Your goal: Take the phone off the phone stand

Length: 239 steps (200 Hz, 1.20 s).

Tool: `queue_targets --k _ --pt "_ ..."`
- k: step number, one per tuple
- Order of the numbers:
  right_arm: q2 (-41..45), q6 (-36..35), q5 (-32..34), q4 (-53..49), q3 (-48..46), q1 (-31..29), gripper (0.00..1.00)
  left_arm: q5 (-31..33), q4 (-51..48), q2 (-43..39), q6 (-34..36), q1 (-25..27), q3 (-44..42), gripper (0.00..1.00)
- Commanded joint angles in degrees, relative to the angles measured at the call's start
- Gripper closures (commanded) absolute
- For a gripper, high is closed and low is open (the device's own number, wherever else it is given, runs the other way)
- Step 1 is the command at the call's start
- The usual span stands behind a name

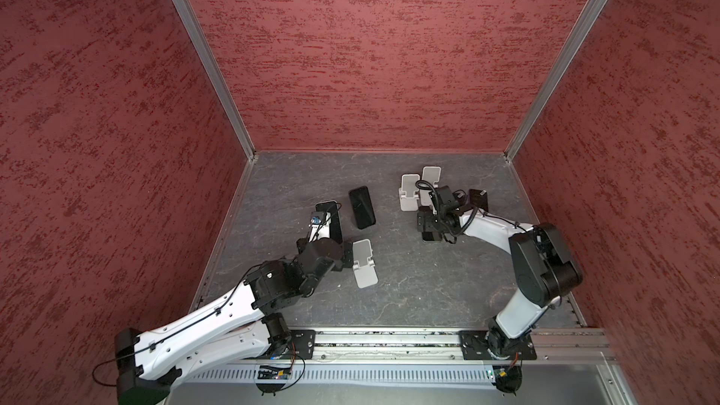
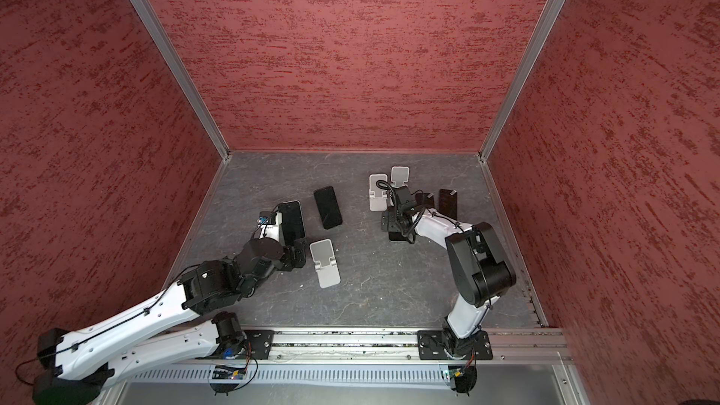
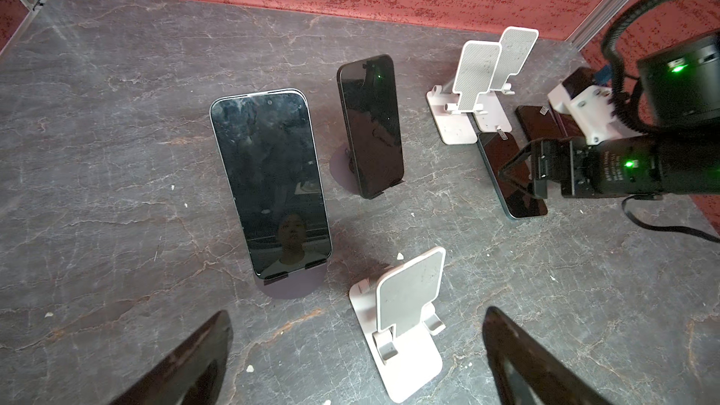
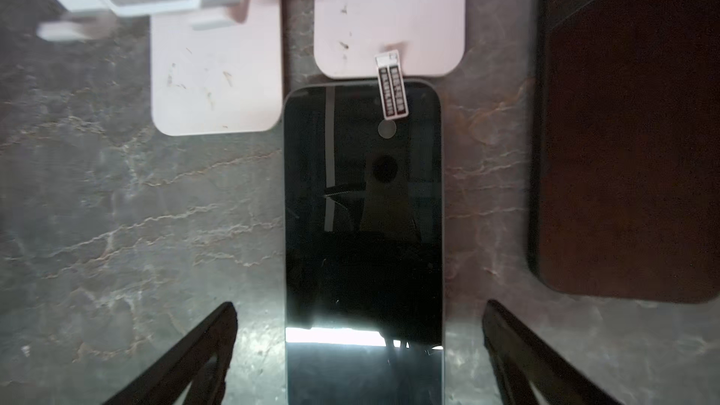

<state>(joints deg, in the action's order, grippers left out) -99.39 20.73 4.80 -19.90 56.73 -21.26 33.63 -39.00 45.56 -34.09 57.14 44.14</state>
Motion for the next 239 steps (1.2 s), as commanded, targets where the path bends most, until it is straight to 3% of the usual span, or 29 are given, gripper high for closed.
queue_targets --k 1,40,141,239 --pt "-1.83 0.54 1.36 1.96 2.16 0.17 0.03 1.18 -0.11 -0.99 -0.42 -0.03 -1.06 0.0" --pt "-4.45 0.41 1.82 2.16 2.86 0.21 0.08 1.35 0.5 -1.76 -0.6 -0.17 -1.4 0.0" --pt "-4.81 -0.16 2.59 0.22 1.51 0.16 0.32 0.78 1.73 -1.85 -0.39 -0.4 -1.89 0.01" --pt "-1.56 -0.32 2.06 -2.13 -1.69 0.16 0.33 -0.37 3.57 -1.72 0.8 -1.15 -2.48 0.0"
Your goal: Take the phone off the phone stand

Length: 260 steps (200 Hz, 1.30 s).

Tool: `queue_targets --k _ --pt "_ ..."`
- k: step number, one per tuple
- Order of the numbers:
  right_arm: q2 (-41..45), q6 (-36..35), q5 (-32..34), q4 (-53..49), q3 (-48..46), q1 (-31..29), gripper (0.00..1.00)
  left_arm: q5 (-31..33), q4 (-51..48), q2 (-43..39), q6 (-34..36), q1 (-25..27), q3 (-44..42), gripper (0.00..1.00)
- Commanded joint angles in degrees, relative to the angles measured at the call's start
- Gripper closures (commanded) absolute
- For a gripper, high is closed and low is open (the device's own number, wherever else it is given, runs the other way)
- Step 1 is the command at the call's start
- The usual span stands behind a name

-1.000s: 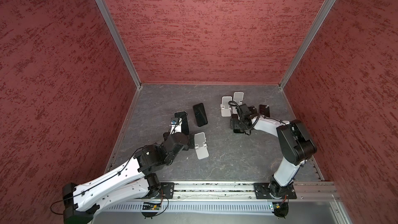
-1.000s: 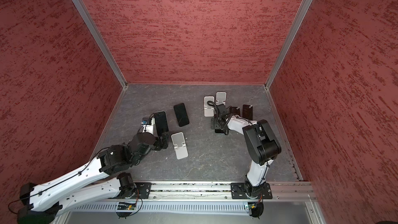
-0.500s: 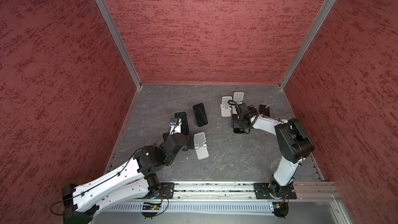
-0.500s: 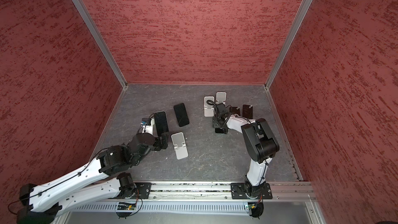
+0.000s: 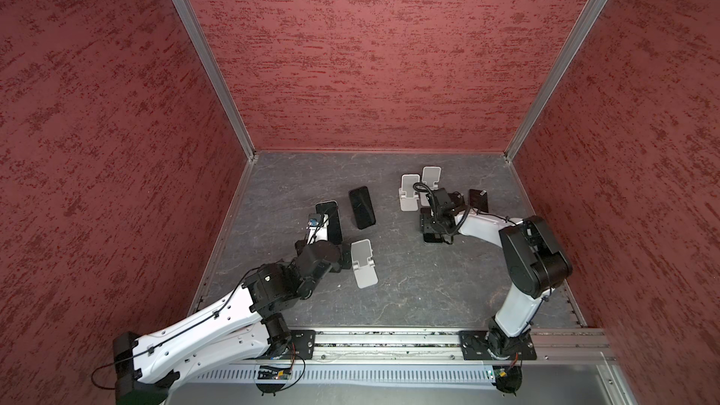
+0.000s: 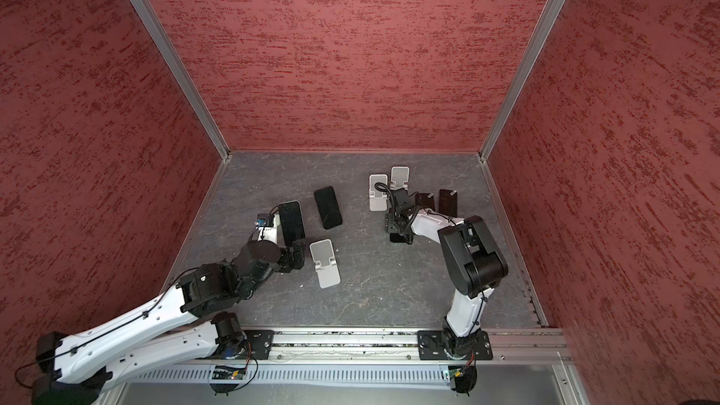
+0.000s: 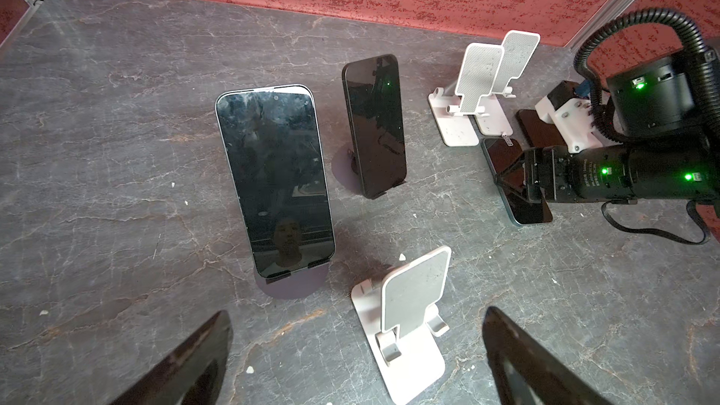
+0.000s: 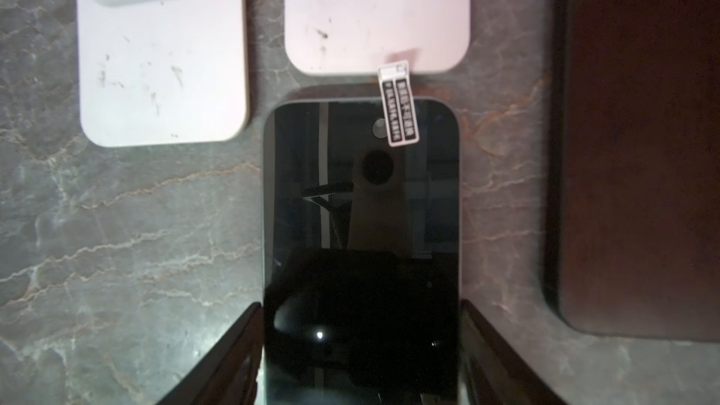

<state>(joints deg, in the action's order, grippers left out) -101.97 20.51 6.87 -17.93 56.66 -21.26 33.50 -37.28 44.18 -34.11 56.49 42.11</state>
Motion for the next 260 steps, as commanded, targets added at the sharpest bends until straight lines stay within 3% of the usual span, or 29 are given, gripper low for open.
queue_targets --k 1,136,204,260 --pt "1.09 -0.16 -0.02 -4.11 -1.59 0.16 0.32 -0.3 1.85 -0.34 0.81 -0.5 -0.45 0.0" --pt "0.12 -0.13 -1.4 -4.39 -0.59 0.23 0.18 -0.72 1.18 0.08 0.43 -1.03 -0.37 0.0" --pt "4.54 -1.46 -1.91 -4.15 1.56 0.23 0.08 1.18 -5.19 4.04 -3.48 -0.36 3.3 0.01" --pt "13.3 -1.53 -0.65 -2.44 0.29 0.16 0.04 3.24 -7.98 5.27 -6.92 1.86 5.27 0.01"
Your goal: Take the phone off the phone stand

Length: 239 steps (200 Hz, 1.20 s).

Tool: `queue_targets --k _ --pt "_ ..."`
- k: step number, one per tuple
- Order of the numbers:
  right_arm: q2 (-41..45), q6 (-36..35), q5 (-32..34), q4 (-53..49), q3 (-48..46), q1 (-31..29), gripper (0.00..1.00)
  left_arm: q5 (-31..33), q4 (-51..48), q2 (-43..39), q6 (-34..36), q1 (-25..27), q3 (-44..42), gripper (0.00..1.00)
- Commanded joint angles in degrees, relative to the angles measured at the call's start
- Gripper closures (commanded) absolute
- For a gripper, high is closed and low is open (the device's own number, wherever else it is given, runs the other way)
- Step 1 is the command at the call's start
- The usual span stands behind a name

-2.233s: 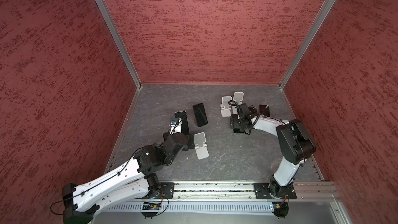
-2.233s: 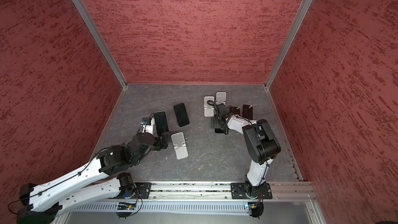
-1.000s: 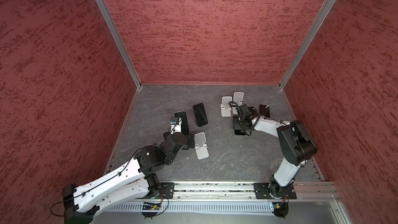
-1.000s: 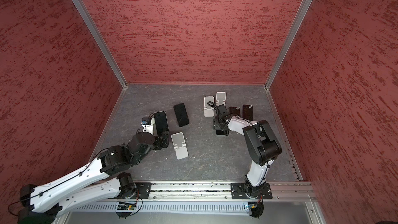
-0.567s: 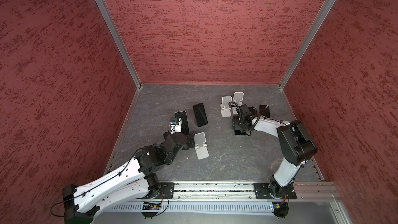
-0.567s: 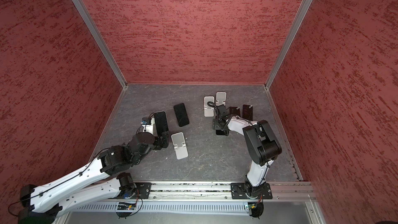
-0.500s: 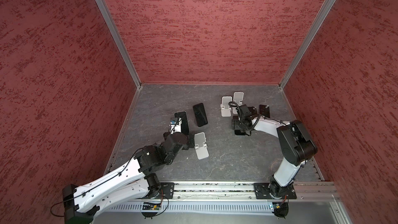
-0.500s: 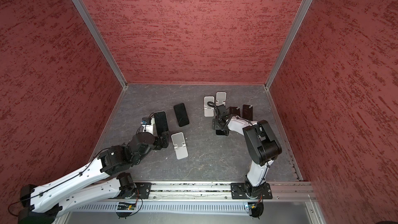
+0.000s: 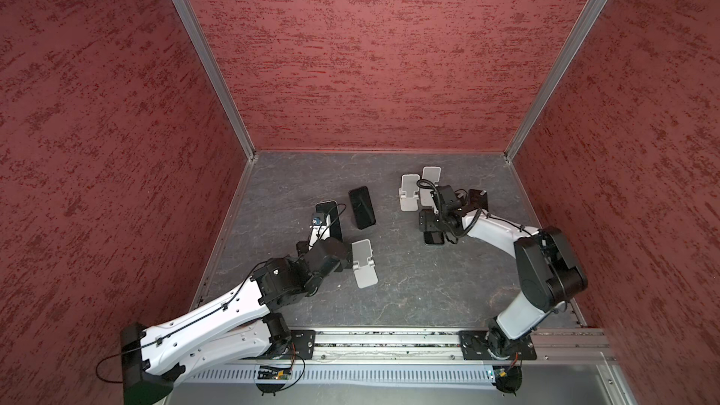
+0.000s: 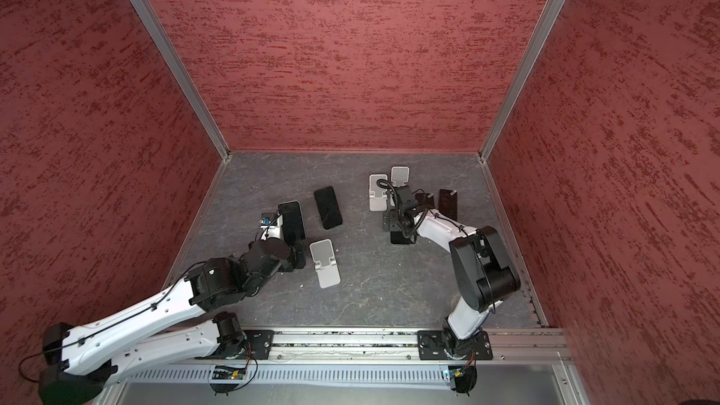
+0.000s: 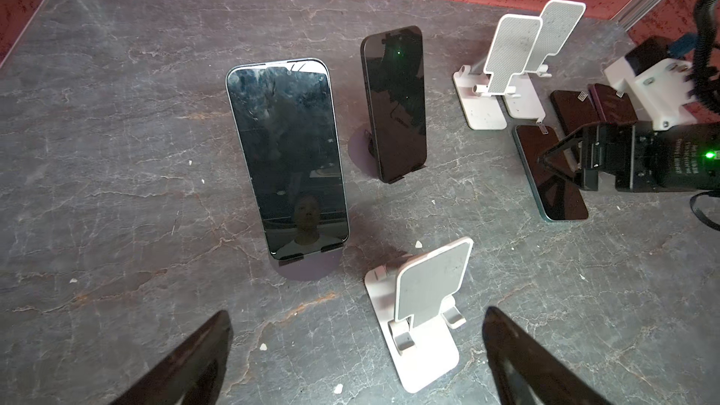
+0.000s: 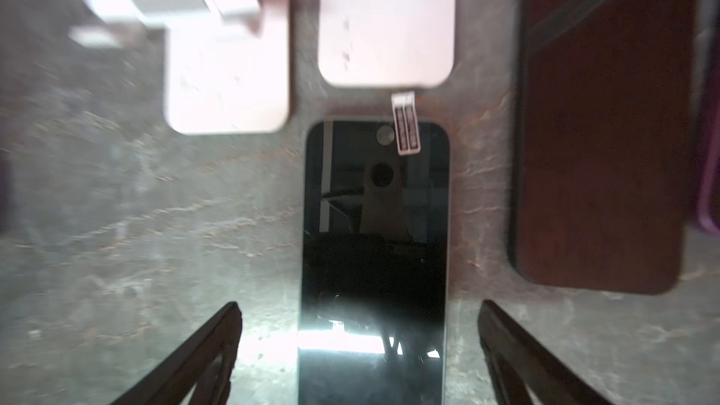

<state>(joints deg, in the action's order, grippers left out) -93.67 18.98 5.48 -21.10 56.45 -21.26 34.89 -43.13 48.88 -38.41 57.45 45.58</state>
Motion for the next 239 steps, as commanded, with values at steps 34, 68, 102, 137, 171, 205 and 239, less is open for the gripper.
queue_targets --k 34,68,102,137,171,205,239 --pt "13.21 0.75 3.91 2.94 -2.99 0.16 0.01 2.95 -4.15 3.22 -4.9 3.19 3.76 0.0" --pt "18.35 0.41 5.72 2.28 -4.77 0.17 0.01 4.14 -7.79 8.09 -8.42 4.81 6.87 0.0" --pt "20.26 0.01 5.91 2.4 -6.62 0.21 0.01 4.94 -10.19 13.15 -12.21 6.41 9.24 0.0" --pt "20.4 -0.17 6.21 3.5 -8.49 0.17 0.01 4.95 -9.11 16.79 -15.23 7.93 10.31 0.0" --pt "20.64 -0.73 6.13 4.66 -9.96 0.26 0.01 3.81 -5.4 18.73 -16.83 8.38 10.08 0.0" --pt "20.65 -1.62 5.96 5.49 -10.99 0.34 0.01 3.87 -4.46 20.5 -19.08 8.38 10.12 0.0" --pt "20.45 -2.38 5.51 6.01 -11.64 0.73 0.01 3.31 -4.16 22.57 -20.12 7.79 10.75 0.0"
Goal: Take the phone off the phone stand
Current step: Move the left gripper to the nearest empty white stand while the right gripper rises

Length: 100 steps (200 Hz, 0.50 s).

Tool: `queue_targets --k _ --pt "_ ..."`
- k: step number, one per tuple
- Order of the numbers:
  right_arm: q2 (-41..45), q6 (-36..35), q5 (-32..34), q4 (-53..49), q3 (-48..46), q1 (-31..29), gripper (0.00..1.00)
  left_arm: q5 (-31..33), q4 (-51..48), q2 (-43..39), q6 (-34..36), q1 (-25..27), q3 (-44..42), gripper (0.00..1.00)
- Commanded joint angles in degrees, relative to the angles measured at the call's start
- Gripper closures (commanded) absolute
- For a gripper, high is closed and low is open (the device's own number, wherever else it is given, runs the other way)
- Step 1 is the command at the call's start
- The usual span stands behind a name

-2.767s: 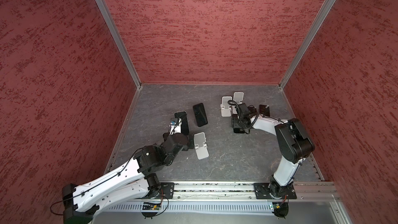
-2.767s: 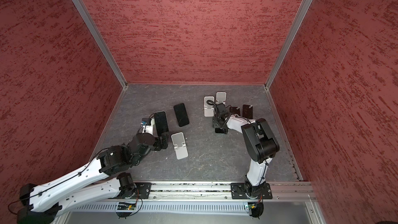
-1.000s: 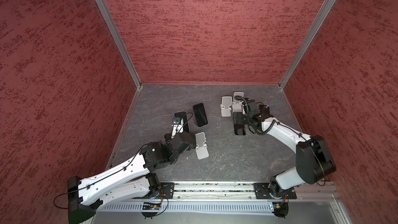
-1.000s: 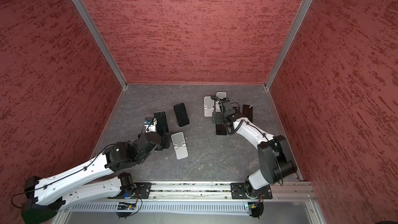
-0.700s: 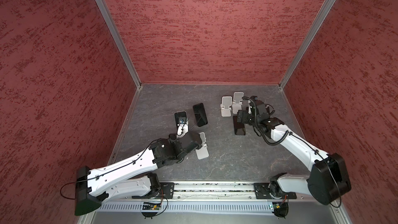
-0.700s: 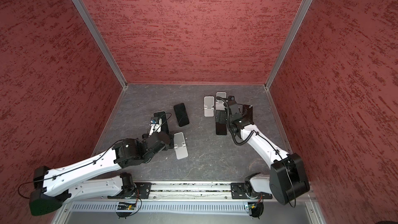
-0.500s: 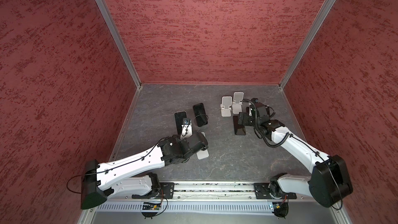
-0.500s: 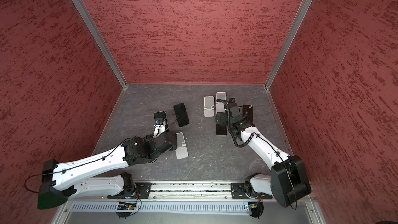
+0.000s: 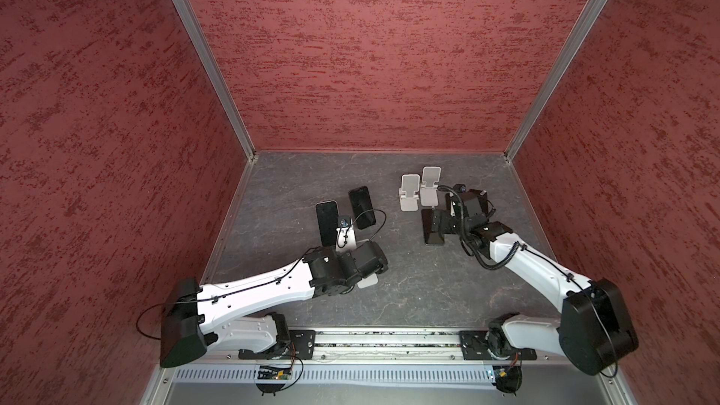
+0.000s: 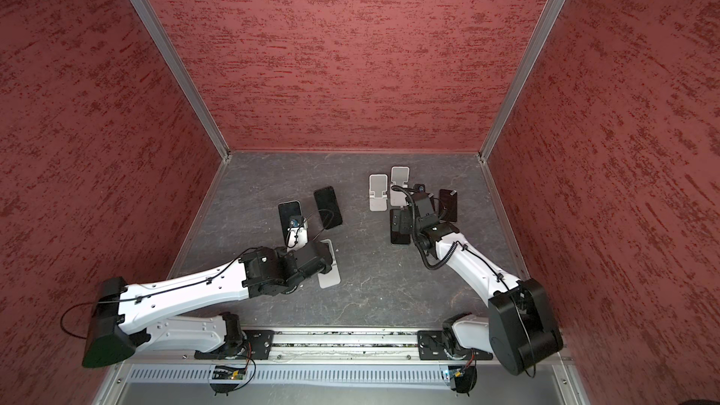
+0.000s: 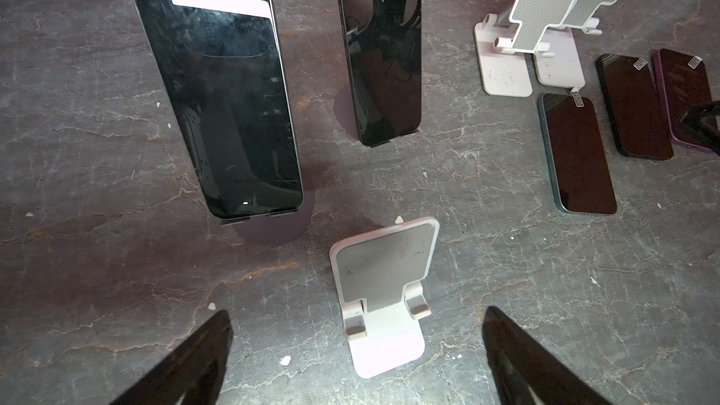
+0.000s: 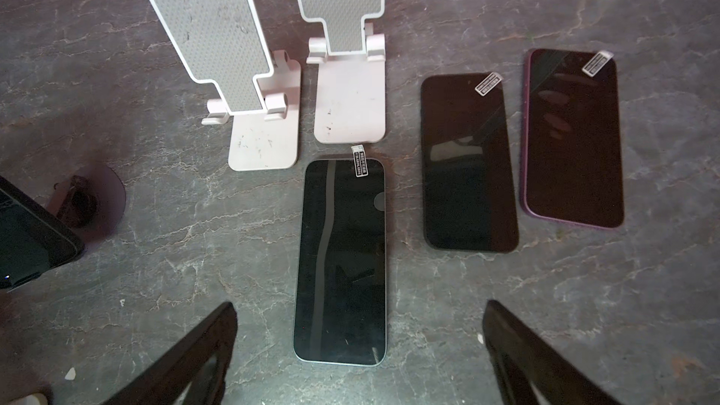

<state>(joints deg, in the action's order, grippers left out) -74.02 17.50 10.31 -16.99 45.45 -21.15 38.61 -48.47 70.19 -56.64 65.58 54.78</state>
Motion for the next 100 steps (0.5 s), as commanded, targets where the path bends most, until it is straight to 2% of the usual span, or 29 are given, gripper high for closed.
queue_targets --k 1,100 --pt "0.8 -0.89 0.68 1.93 -0.68 0.55 0.01 -0.44 1.22 1.35 -1.89 -0.4 1.55 0.0" --pt "1.18 -0.8 -1.6 3.53 -2.27 0.85 0.01 -5.04 4.99 8.49 -1.7 -4.6 3.57 0.01"
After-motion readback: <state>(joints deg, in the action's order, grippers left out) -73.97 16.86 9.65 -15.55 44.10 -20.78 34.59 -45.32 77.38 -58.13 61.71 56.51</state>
